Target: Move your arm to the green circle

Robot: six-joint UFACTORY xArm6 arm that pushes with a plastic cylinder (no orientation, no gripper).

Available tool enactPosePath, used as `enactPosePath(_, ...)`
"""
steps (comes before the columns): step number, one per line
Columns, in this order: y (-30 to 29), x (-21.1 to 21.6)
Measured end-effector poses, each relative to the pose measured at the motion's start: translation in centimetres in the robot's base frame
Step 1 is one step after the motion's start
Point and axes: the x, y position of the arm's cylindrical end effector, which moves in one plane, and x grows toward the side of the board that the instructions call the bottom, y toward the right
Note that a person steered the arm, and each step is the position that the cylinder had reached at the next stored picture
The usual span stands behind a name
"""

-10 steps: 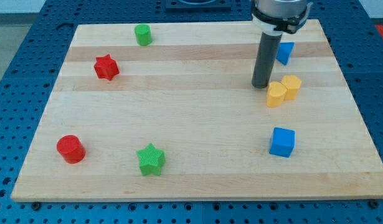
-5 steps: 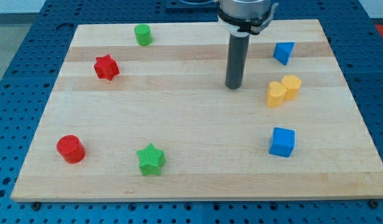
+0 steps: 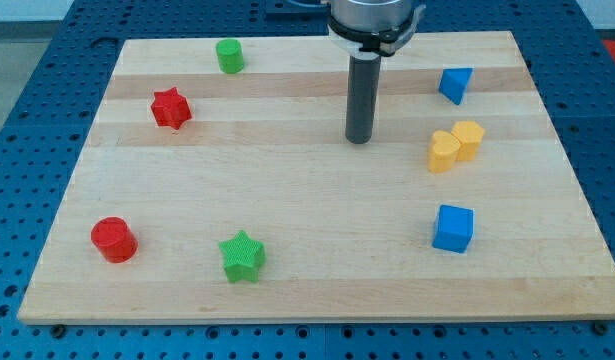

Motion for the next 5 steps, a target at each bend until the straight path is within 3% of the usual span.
enactPosePath(2, -4.9, -2.5)
enactPosePath(5, -9.2, -14.0)
